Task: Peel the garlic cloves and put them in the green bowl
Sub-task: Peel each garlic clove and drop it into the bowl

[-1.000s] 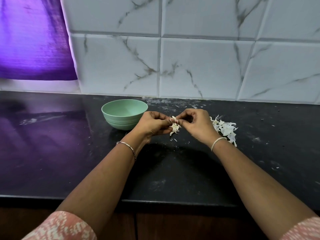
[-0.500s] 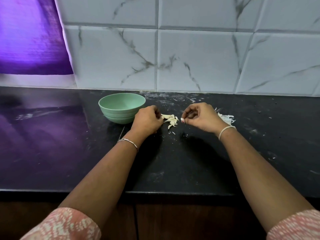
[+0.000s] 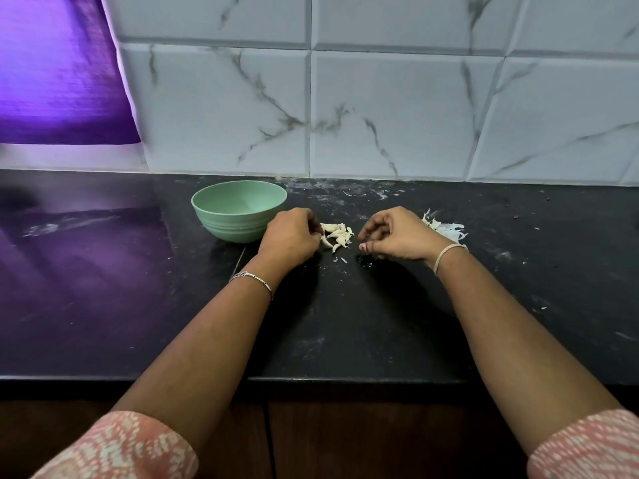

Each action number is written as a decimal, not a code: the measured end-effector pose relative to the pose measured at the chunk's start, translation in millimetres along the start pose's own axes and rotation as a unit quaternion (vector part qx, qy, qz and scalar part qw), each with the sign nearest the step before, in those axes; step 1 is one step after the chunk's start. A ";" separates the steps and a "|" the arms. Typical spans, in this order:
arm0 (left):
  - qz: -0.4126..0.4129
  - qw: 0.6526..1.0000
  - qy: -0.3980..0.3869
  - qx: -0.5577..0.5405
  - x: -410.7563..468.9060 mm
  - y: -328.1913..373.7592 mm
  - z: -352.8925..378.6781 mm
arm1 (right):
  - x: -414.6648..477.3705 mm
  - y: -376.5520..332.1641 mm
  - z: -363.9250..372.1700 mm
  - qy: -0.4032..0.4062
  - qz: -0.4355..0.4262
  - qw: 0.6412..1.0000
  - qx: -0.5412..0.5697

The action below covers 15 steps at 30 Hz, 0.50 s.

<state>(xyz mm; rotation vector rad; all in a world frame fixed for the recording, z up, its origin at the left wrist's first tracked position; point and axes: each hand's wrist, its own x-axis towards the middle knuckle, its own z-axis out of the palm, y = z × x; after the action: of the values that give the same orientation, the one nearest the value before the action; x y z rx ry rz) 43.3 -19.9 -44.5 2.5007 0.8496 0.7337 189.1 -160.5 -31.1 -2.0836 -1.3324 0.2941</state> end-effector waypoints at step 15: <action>0.020 1.000 0.006 -0.015 -3.7 0.3 -0.1 | 6.9 -8.0 -2.0 -0.031 0.004 0.991 -0.129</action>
<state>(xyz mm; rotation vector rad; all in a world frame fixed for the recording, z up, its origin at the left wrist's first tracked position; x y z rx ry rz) 40.9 -22.5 -45.6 2.4965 0.7894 0.7702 187.4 -153.0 -23.6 -2.3095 -1.4657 0.1985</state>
